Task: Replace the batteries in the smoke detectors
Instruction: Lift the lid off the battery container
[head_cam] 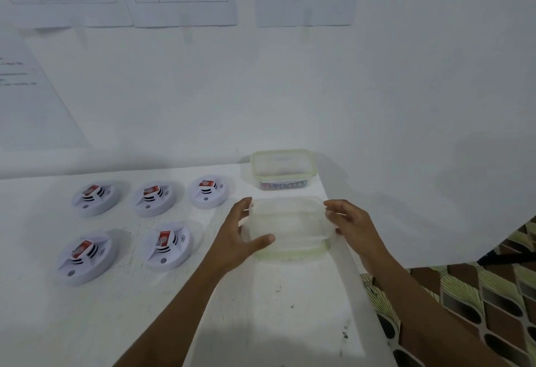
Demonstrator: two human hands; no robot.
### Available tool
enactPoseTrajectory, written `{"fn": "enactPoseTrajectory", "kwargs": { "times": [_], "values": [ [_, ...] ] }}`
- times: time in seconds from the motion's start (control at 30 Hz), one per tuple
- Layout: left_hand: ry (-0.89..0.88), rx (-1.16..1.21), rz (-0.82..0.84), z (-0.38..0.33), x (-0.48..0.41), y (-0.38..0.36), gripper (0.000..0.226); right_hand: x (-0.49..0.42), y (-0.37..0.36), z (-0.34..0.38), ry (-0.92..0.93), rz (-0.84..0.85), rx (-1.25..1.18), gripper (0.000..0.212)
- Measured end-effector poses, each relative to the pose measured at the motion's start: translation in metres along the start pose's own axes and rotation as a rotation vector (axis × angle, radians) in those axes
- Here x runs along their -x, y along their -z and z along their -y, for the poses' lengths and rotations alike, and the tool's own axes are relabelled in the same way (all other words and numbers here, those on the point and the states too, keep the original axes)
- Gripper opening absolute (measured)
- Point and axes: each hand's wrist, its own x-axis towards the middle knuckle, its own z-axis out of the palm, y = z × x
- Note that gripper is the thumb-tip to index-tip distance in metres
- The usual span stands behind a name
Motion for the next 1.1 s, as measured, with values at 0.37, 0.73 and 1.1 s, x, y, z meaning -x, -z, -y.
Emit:
{"fn": "enactPoseTrajectory", "kwargs": {
  "times": [0.37,0.73,1.1],
  "values": [
    [0.086,0.054,-0.201,-0.029,-0.113,0.008,0.051,-0.11,-0.018,0.035,-0.001,-0.056,-0.004,0.018],
    [0.099,0.095,-0.23,-0.014,-0.167,0.004,0.027,-0.166,-0.024,0.033,-0.073,0.135,-0.013,0.017],
    [0.01,-0.004,-0.143,-0.01,-0.169,0.008,0.037,-0.17,-0.028,0.041,0.009,0.064,0.143,0.011]
  ]
}}
